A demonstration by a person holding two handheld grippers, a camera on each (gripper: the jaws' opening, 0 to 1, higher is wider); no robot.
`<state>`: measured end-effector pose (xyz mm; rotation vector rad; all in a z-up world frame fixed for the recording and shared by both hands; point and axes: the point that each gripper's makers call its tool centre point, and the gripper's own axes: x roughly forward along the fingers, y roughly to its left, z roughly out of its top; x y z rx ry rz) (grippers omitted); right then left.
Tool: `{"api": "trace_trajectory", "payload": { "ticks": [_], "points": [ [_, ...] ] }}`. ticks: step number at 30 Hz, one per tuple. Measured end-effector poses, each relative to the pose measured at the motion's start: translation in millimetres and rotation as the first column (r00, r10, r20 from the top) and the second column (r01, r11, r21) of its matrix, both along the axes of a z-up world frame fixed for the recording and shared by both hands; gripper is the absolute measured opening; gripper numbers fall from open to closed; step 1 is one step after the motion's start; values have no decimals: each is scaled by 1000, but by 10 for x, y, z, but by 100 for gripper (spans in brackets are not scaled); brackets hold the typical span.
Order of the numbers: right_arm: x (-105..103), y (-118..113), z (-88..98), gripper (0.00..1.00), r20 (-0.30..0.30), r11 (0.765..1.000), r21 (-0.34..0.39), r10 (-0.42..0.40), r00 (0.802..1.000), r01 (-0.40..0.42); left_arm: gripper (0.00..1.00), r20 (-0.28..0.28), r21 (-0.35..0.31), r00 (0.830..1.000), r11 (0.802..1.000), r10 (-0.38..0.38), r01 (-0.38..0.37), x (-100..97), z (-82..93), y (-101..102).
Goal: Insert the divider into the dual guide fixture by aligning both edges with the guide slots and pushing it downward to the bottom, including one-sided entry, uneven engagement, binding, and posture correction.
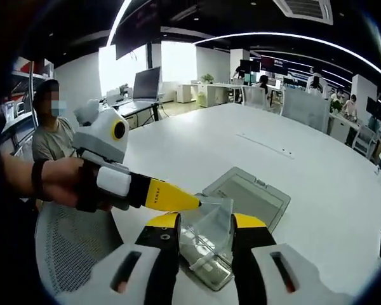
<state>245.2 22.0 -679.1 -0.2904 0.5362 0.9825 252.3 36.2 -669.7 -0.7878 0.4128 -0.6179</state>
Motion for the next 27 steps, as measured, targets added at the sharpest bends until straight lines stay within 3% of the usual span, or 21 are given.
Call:
{"api": "trace_trajectory", "payload": {
  "ticks": [12,21,24,27],
  "points": [
    [-26,47,24,28,-14,999,2,41,999,-41,0,-1,28,1000,999,-19,19,-5,35,58],
    [-94,34,39,23,-10,995,-23,98,995,-99,0,28,139,998,989,-54,49,5,45,162],
    [-99,15,52,23,-1,992,-38,117,993,-117,0,65,236,992,968,-107,89,-13,51,160],
    [-133,23,72,20,2,986,-36,162,987,-162,0,74,292,979,943,-191,162,-82,46,80]
  ]
}}
